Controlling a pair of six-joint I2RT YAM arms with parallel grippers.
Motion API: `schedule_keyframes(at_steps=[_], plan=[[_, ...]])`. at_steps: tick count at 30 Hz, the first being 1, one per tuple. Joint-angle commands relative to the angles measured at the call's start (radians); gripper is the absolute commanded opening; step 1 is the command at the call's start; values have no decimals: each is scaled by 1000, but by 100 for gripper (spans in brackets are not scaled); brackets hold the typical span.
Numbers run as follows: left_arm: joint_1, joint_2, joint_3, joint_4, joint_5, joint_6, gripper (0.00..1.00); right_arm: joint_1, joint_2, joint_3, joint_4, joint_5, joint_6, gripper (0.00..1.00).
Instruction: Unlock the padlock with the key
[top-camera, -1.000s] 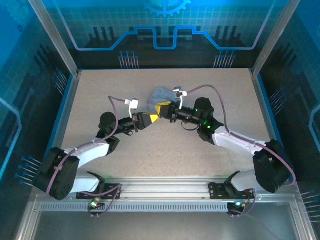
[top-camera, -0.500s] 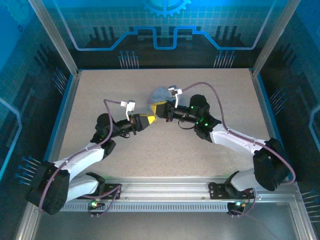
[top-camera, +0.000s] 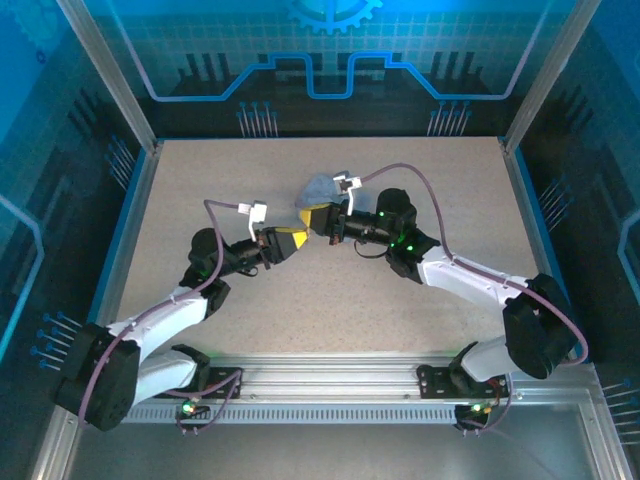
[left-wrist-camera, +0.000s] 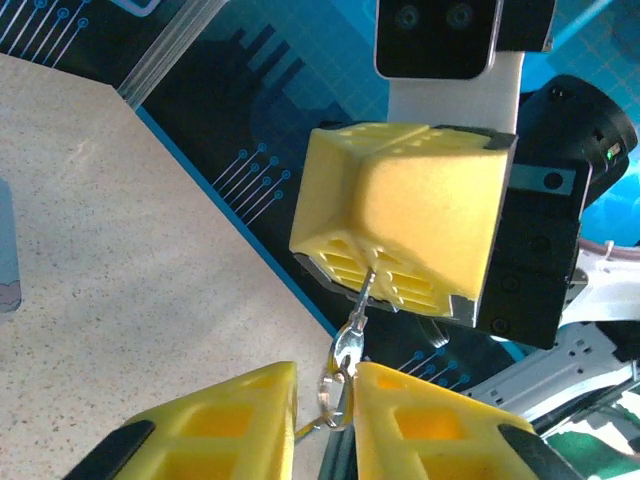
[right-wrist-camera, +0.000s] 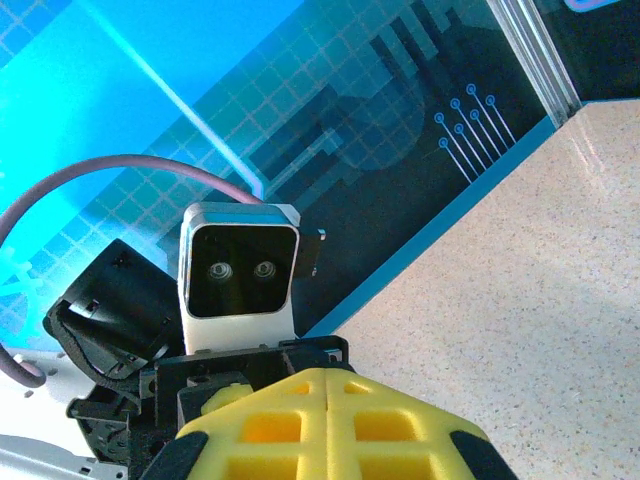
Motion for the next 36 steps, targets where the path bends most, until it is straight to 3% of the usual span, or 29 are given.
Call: schedule_keyframes(at_steps=[1,10,21,30,36], plan=[[12,5,-13,85,22,-32,25,14,-6,14,27,-9,11,0],[13,20,-12,115,51,-48,29,13,-5,11,30,-4,13,0],[13,49,3,151,71,-70,24,14,12,20,44,-14,23,0],[13,60,2,186,66,-92,27,15,14,12,48,-20,19,0],[13,65,4,192,71,-97,14,15,15,12,55,-25,19,0]])
